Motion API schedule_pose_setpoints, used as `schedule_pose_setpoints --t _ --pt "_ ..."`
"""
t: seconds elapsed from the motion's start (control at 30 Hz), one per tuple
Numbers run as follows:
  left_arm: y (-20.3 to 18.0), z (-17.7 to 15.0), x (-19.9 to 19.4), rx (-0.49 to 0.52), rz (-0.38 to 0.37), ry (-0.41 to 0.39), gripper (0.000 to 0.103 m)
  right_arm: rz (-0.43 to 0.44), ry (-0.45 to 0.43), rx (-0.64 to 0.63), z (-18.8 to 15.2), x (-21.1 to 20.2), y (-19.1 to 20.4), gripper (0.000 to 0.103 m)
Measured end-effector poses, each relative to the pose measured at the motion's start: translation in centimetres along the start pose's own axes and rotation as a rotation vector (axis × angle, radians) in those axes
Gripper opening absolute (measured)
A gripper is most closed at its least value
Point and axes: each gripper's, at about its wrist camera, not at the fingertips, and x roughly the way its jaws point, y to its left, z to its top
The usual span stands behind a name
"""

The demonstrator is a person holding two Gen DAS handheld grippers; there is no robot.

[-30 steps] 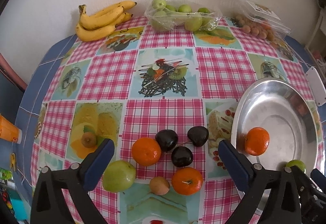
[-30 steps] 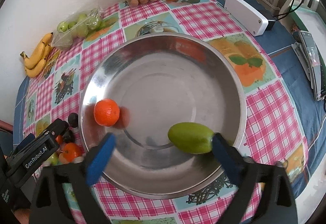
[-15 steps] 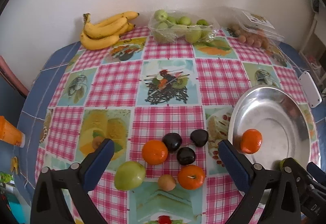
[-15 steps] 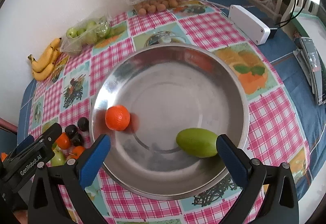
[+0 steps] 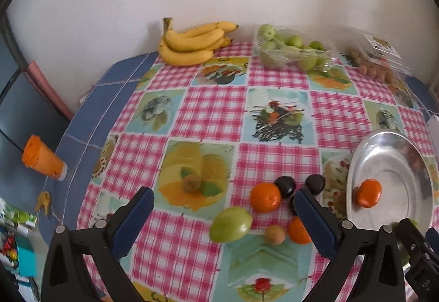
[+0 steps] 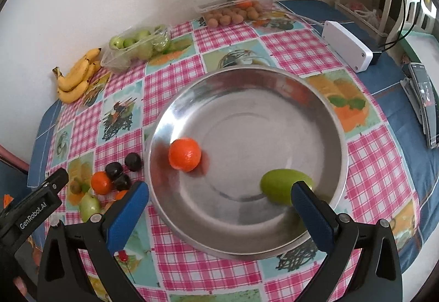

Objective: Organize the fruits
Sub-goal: 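Withdraw both open tools from the bowl toward the fruit cluster, then grasp a stemmed orange with the right tool while the left tool grasps a green mango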

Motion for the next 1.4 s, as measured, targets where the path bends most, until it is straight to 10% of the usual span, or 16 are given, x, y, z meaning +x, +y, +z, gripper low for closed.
schedule_pose_setpoints --t 0.33,1.4 --pt "3.9 -1.0 0.5 -0.034 0.102 0.077 0.103 -0.037 -0.046 -0.042 -0.8 -0.8 2.1 0.103" --pt "7.5 -1.6 3.9 -0.132 -0.069 0.231 0.103 -0.090 0.016 -0.178 -2.0 0.6 9.1 0.103"
